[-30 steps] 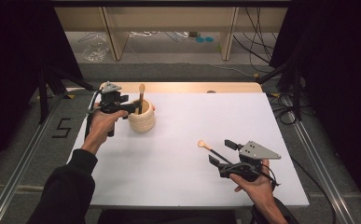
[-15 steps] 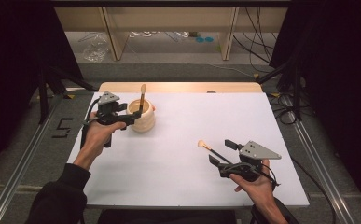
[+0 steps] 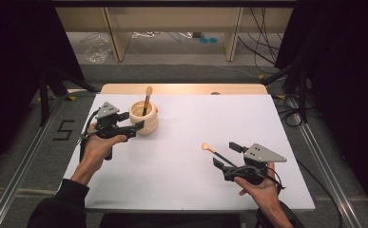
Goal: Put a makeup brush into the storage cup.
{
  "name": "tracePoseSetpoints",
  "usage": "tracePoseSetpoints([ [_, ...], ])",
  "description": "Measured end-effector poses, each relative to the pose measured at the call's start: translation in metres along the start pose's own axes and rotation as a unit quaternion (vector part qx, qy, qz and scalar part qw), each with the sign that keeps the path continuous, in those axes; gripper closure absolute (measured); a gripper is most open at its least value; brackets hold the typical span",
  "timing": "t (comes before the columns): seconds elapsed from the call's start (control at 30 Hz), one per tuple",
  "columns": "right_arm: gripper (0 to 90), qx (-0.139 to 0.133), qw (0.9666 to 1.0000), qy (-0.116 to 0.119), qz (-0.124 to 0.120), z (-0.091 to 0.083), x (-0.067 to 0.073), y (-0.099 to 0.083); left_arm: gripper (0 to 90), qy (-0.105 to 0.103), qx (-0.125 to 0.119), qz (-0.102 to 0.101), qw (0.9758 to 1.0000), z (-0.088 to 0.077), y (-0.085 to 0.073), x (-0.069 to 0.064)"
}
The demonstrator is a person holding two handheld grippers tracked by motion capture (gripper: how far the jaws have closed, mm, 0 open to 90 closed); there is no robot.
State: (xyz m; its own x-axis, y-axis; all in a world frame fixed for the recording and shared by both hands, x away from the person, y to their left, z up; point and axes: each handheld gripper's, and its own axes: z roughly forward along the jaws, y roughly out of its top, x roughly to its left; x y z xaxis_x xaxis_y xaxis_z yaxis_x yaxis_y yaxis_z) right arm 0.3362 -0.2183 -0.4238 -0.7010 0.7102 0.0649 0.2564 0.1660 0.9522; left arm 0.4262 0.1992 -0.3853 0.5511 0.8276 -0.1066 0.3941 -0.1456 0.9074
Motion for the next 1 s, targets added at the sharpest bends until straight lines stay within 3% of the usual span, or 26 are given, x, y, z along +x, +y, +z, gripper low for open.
tracePoseSetpoints([
  [0.57, 19.4, -0.002, 1.0, -0.002, -0.002, 0.0, 0.0, 0.0, 25.3, -0.034, -0.046, 0.0, 0.9983, -0.019, -0.014, -0.016],
  [0.77, 19.5, 0.002, 1.0, -0.003, -0.004, -0.001, 0.0, 0.0, 25.0, -0.046, -0.043, -0.005, 0.998, -0.024, -0.025, -0.022],
  [1.0, 19.5, -0.004, 1.0, 0.002, -0.001, 0.001, 0.0, 0.0, 24.6, -0.045, -0.036, -0.002, 0.9984, -0.029, -0.039, -0.026],
])
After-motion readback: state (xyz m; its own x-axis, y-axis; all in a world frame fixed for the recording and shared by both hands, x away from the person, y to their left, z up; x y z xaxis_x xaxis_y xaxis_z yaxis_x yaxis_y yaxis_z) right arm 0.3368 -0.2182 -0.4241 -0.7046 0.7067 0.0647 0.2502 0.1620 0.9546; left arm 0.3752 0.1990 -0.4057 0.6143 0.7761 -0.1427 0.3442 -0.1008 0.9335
